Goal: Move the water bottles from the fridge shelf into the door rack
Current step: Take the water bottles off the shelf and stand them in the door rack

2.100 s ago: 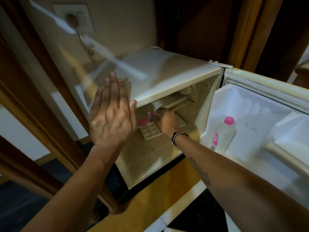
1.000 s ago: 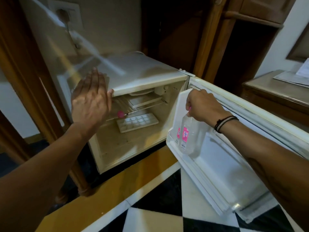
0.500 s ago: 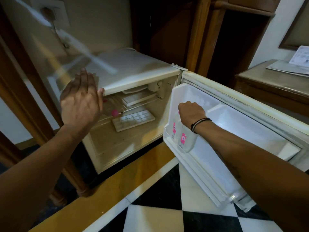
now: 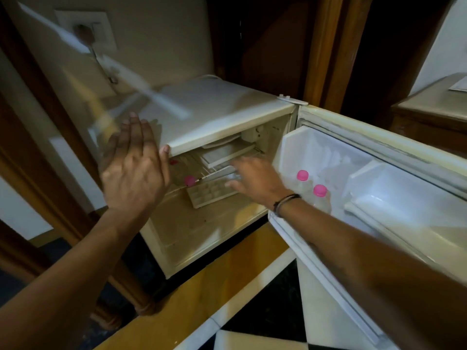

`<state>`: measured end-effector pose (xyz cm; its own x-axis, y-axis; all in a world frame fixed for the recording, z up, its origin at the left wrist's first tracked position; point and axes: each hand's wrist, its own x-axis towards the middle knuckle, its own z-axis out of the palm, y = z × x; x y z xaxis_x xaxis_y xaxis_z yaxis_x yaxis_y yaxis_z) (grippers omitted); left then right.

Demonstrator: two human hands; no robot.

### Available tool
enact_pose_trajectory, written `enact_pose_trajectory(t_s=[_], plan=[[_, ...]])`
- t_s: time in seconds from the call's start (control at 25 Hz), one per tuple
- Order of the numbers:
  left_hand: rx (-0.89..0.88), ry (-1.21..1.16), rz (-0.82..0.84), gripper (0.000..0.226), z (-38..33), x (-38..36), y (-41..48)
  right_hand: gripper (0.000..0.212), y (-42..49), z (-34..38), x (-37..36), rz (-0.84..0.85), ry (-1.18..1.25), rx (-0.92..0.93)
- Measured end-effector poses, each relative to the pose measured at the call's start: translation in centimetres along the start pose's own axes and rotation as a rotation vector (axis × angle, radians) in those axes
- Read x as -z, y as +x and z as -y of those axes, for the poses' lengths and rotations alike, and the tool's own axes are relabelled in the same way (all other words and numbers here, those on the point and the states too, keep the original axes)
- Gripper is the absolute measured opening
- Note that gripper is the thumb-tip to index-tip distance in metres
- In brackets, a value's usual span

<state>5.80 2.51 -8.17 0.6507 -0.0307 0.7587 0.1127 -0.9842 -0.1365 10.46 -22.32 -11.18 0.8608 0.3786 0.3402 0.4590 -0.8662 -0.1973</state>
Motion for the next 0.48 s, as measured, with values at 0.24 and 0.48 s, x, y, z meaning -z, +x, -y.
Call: enact_pose_trajectory(t_s=[0.24,0.48], plan=[[0.005,0.003,-0.003,0.075,-0.1,-1.3,0.2,0.025,6.7,3.3,-9.2,-0.065,-0.026,0.020],[0.003,0.010,-0.013,0.074,0.0,-1.5,0.1,0.005,8.1,4.3,-11.1,-0.074,0.261,-0.068]])
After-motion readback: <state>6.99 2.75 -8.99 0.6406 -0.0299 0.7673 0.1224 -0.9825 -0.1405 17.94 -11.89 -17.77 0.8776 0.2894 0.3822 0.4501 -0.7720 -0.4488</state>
